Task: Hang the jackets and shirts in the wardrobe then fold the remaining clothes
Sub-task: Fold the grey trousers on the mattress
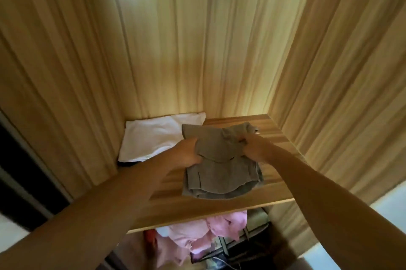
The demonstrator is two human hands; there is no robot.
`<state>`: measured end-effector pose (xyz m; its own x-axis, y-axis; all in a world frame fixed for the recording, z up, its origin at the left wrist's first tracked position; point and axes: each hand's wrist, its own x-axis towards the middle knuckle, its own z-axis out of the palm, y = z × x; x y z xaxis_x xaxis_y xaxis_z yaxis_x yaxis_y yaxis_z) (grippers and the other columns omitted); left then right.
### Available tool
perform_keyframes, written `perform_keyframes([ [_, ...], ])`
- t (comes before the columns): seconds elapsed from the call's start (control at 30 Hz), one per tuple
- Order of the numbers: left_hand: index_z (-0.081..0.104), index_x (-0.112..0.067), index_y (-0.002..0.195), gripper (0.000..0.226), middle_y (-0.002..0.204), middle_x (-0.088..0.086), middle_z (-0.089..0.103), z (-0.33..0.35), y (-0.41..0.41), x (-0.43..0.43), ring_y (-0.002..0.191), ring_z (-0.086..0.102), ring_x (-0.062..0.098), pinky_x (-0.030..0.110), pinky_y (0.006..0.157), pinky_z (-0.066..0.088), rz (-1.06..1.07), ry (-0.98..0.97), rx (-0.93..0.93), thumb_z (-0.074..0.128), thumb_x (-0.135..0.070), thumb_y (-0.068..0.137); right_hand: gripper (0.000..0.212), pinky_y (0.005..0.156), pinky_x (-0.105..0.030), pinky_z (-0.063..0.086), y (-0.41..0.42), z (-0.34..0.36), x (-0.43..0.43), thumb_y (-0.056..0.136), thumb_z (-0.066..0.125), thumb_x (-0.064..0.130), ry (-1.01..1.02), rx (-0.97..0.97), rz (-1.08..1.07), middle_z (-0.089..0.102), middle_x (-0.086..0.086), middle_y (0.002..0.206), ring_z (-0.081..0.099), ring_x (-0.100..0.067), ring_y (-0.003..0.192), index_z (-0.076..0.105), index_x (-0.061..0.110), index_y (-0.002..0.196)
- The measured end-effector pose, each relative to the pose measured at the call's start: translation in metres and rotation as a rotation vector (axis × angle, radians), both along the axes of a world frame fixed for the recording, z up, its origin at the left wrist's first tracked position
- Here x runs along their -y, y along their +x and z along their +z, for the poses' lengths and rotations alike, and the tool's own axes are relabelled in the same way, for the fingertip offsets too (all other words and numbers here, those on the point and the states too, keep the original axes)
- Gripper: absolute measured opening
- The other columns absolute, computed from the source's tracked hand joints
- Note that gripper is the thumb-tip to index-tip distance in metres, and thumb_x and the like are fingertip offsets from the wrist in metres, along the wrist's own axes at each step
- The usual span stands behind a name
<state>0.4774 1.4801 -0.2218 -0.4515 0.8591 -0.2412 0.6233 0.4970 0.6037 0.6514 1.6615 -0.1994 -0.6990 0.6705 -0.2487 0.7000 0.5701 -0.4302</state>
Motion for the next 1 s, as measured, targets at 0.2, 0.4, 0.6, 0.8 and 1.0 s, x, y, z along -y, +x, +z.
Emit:
perform_keyframes([
  [0.2, 0.024, -0.018, 0.159, 0.081, 0.157, 0.011, 0.037, -0.025, -0.034, -0.022, 0.140, 0.042, 0.029, 0.035, 0.112, 0.037, 0.154, -0.017, 0.020, 0.069, -0.014, 0.091, 0.048, 0.084, -0.054, 0.057, -0.045, -0.058, -0.061, 0.085, 0.049, 0.035, -0.068, -0.014, 0.158, 0.064, -0.017, 0.117, 0.064, -0.034, 0.096, 0.051, 0.017, 0.130],
  [0.4, 0.020, -0.013, 0.159, 0.084, 0.160, 0.016, 0.031, -0.063, -0.053, -0.091, 0.143, 0.037, 0.034, 0.039, 0.112, 0.038, 0.140, -0.014, 0.023, 0.070, -0.023, 0.092, 0.041, 0.100, -0.048, 0.048, -0.060, -0.061, -0.104, 0.099, 0.046, 0.009, -0.017, -0.063, 0.050, 0.054, -0.025, 0.135, 0.055, -0.043, 0.119, 0.050, 0.003, 0.139],
  [0.6, 0.016, -0.017, 0.160, 0.081, 0.157, 0.018, 0.032, -0.096, -0.073, -0.161, 0.139, 0.041, 0.036, 0.041, 0.109, 0.043, 0.142, -0.020, 0.040, 0.064, -0.023, 0.095, 0.054, 0.096, -0.045, 0.047, -0.078, -0.089, -0.165, 0.095, 0.046, 0.001, -0.006, -0.075, 0.003, 0.047, -0.027, 0.137, 0.051, -0.046, 0.117, 0.042, 0.008, 0.148],
  [0.8, 0.024, -0.014, 0.156, 0.069, 0.148, 0.019, 0.040, -0.122, -0.083, -0.211, 0.130, 0.046, 0.037, 0.045, 0.105, 0.046, 0.136, 0.013, -0.032, 0.060, -0.020, 0.097, 0.060, 0.100, -0.047, 0.043, -0.084, -0.129, -0.213, 0.095, 0.048, 0.003, 0.035, -0.079, -0.089, 0.043, -0.029, 0.136, 0.048, -0.049, 0.118, 0.034, 0.011, 0.153],
  [1.0, 0.017, -0.011, 0.158, 0.071, 0.156, 0.020, 0.018, -0.156, -0.076, -0.214, 0.143, 0.022, 0.039, 0.049, 0.110, 0.040, 0.121, 0.052, -0.400, 0.050, -0.040, 0.101, 0.053, 0.108, -0.057, 0.037, -0.074, -0.182, -0.222, 0.103, 0.047, 0.041, 0.227, 0.009, -0.089, 0.034, -0.020, 0.154, 0.033, -0.046, 0.136, 0.041, 0.015, 0.148],
])
